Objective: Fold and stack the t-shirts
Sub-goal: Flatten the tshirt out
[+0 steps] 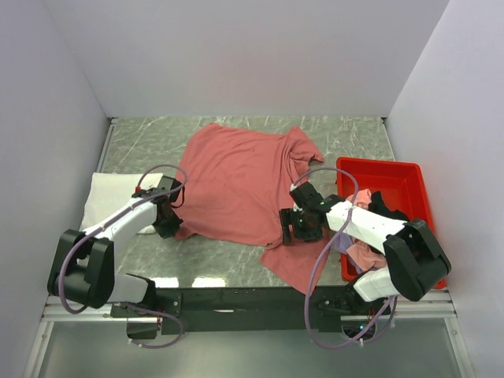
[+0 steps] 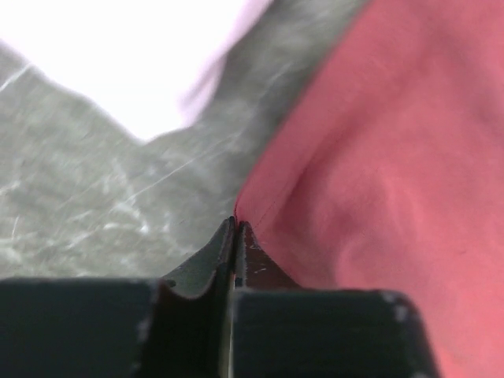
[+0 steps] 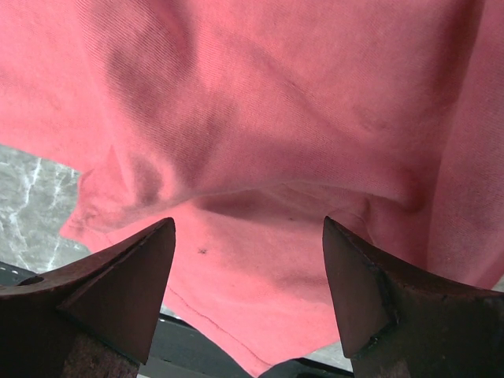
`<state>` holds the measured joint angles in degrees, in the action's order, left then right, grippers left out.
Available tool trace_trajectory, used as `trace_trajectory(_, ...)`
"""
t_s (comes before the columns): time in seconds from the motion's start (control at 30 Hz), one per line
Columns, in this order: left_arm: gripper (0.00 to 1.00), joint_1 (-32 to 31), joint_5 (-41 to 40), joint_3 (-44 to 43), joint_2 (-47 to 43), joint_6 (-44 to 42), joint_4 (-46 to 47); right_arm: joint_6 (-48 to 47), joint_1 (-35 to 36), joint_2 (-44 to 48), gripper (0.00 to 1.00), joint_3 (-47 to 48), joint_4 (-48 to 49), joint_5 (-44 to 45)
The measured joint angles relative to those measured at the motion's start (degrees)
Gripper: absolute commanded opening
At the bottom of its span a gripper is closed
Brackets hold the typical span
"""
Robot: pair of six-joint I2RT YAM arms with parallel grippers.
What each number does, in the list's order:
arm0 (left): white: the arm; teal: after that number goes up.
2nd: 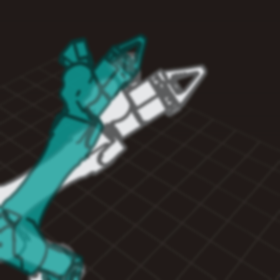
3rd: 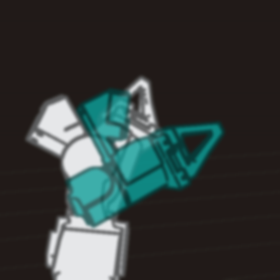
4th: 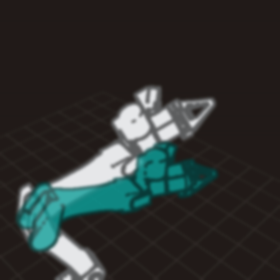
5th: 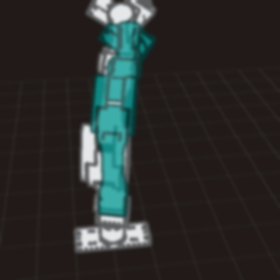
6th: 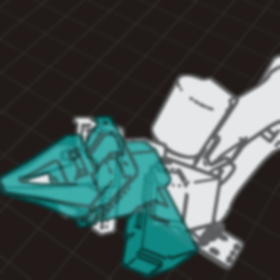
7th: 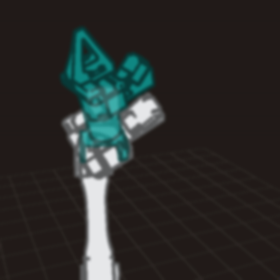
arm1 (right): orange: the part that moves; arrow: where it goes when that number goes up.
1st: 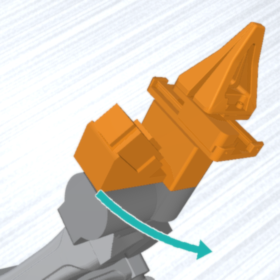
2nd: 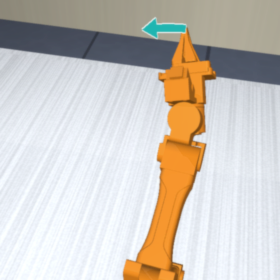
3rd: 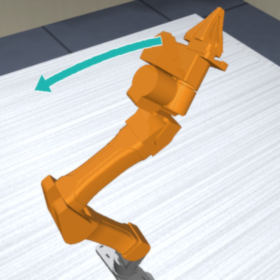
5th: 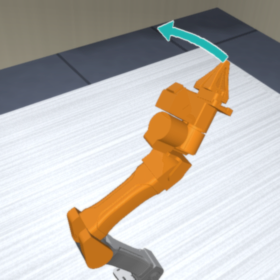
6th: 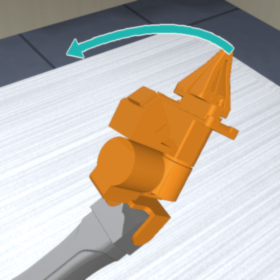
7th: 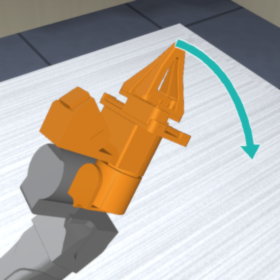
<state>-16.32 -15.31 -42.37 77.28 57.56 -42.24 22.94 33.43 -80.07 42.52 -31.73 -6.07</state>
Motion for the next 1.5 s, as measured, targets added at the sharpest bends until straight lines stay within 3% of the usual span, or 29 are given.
trace_trajectory(0.3, 0.01, 0.0, -2.4, 2.8, -9.0, 4.7, -3.6, 0.3, 0.0, 0.5, 0.81, -0.7, -0.1, -0.4)
trace_trajectory(0.6, 0.01, 0.0, -8.1, 2.9, -12.5, 10.6, -7.0, 1.7, 1.3, 11.0, 0.82, -0.7, -4.1, 0.5)
trace_trajectory(0.83, 0.01, 0.0, -8.1, 5.6, -16.2, 10.6, -4.9, 9.4, 16.0, 14.3, 0.81, -3.8, -8.8, 1.7)
trace_trajectory(1.03, 0.01, 0.0, -7.4, 8.3, -22.4, 9.4, -2.2, 18.9, 23.9, 14.3, 0.81, -10.0, -13.4, 2.2)
trace_trajectory(1.3, 0.01, 0.0, -7.2, 8.4, -22.7, 9.3, -1.1, 25.2, 30.3, 11.8, 0.75, -10.6, -14.8, 3.2)
trace_trajectory(1.5, 0.01, 0.0, -7.2, 8.8, -21.9, 9.4, -0.5, 27.8, 31.7, 10.2, 0.53, -10.1, -16.3, 4.6)
